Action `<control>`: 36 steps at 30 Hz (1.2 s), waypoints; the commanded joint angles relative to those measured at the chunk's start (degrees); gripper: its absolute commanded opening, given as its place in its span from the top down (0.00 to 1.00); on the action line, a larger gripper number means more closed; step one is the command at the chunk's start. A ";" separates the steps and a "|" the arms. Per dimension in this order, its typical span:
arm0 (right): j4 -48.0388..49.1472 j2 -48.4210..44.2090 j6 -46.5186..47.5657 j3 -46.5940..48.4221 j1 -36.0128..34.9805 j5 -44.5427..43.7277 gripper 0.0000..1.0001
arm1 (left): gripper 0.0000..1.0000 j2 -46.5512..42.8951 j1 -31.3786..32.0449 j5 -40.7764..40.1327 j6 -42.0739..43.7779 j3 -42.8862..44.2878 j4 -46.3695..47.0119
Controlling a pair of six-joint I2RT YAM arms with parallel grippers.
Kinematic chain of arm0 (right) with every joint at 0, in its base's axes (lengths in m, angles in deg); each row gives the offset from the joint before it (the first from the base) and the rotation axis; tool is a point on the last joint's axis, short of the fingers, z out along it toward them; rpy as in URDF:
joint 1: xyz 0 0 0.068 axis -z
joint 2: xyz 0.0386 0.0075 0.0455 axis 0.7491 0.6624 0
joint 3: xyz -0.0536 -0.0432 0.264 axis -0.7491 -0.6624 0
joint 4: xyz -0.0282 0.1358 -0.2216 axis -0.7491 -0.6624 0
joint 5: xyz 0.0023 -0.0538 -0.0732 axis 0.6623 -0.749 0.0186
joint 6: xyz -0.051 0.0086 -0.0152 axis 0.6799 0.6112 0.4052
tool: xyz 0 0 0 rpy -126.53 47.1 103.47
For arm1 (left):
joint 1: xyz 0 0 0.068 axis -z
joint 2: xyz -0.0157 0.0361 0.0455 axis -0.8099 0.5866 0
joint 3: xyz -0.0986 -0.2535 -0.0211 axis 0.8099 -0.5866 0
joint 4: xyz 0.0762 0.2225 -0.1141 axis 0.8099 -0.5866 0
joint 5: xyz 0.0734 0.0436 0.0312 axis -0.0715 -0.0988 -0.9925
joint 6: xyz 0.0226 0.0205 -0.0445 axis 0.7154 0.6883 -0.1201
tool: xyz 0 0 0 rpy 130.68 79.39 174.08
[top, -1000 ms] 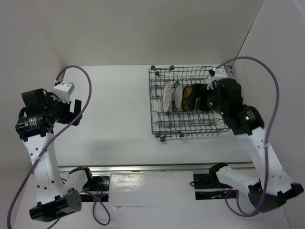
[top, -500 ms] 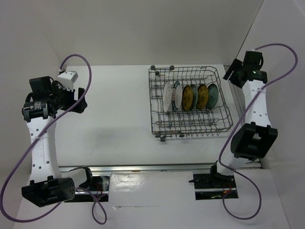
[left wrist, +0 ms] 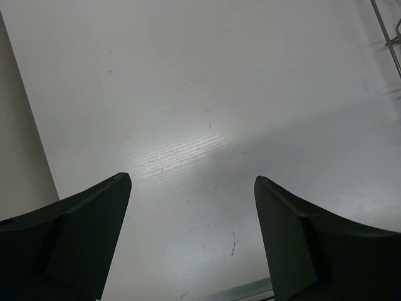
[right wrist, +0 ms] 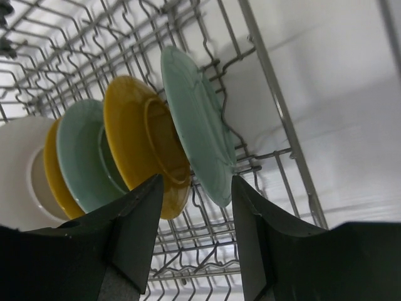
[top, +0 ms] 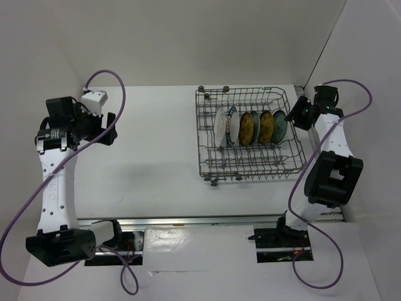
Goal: Unload the plates from the dish rack
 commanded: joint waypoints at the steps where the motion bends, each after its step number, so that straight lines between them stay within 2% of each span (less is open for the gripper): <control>1: 5.82 1.29 0.50 -1.91 -3.04 1.68 0.45 | 0.06 0.10 0.47 -1.76 -0.54 -0.66 1.53; 5: 4.76 4.02 -0.20 -1.91 -5.96 -6.05 0.47 | 0.06 -0.51 1.00 -3.60 -0.54 -1.81 1.01; 9: 5.91 5.43 -0.99 -1.39 -5.96 -11.58 0.61 | 0.06 -1.04 1.52 -3.60 -0.54 -1.81 0.39; 11: 6.43 6.48 -0.47 -0.77 -7.45 -13.78 0.61 | 0.06 -1.57 2.66 -3.60 -0.54 -2.33 0.39; 14: 4.15 8.93 0.15 1.94 -8.16 -19.85 0.52 | 0.06 -2.09 3.19 -4.74 -0.54 -2.95 0.39; 17: 4.15 9.47 0.77 1.95 -8.16 -20.39 0.56 | 0.06 -2.63 3.19 -5.44 -0.54 -2.95 0.39; 19: 4.15 9.47 0.77 1.95 -8.16 -20.39 0.69 | 0.06 -3.23 3.19 -5.45 -0.54 -2.95 0.39; 21: 4.15 8.86 1.29 2.47 -8.69 -21.08 0.85 | 0.06 -3.85 3.19 -5.45 -0.54 -2.95 0.39; 22: 3.54 8.16 1.29 3.00 -9.47 -21.70 1.00 | 0.06 -3.86 3.19 -4.93 -0.54 -2.95 0.39; 26: -0.06 5.53 2.61 6.96 -14.12 -30.02 1.00 | 0.05 -4.99 3.72 -3.69 0.07 -3.48 0.39; 27: -0.94 3.52 3.13 8.35 -14.83 -31.54 1.00 | 0.01 -5.00 3.72 -3.08 0.68 -3.48 0.39; 32: -0.17 -3.26 5.51 12.75 -17.30 -43.48 1.00 | 0.01 -4.47 4.25 -2.46 0.69 -1.82 0.39; 36: -1.56 -4.41 8.23 19.17 -18.43 -44.48 1.00 | 0.01 -3.94 4.25 -0.01 0.07 -1.81 0.39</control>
